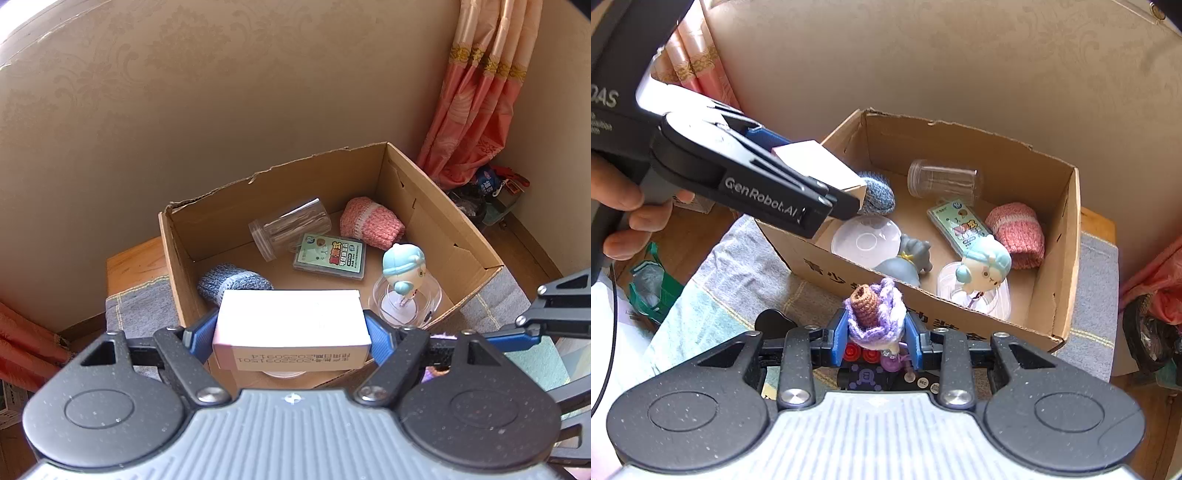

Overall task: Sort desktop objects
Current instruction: 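Open both tools to drop the KASI box and crochet flower into the box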

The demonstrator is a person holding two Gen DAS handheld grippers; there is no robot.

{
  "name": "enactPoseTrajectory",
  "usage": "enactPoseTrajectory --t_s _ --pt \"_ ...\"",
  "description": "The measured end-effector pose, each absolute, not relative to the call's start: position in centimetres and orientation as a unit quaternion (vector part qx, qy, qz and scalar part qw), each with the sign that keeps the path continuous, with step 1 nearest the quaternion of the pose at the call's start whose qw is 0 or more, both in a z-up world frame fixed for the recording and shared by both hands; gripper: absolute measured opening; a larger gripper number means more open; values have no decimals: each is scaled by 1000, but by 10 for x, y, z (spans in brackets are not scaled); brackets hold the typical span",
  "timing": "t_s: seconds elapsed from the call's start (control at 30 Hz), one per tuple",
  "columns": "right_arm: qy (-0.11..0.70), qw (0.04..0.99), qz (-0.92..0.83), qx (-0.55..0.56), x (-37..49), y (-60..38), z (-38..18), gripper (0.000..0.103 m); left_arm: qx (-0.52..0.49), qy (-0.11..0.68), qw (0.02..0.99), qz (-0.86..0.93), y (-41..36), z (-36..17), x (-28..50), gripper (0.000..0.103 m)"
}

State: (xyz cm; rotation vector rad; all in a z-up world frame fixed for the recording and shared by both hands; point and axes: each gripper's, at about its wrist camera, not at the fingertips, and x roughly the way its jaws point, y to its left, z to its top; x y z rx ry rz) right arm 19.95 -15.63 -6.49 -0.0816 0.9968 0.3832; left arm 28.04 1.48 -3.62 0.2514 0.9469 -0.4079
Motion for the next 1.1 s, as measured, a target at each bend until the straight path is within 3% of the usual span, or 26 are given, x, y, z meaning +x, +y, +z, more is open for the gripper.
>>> enactPoseTrajectory --t_s 0.77,1.1 --pt "423 889 160 -72 227 -172 14 38 123 448 864 -194 12 -32 283 79" --pt "429 888 152 -68 254 -170 11 38 123 453 861 -198 9 -38 289 79"
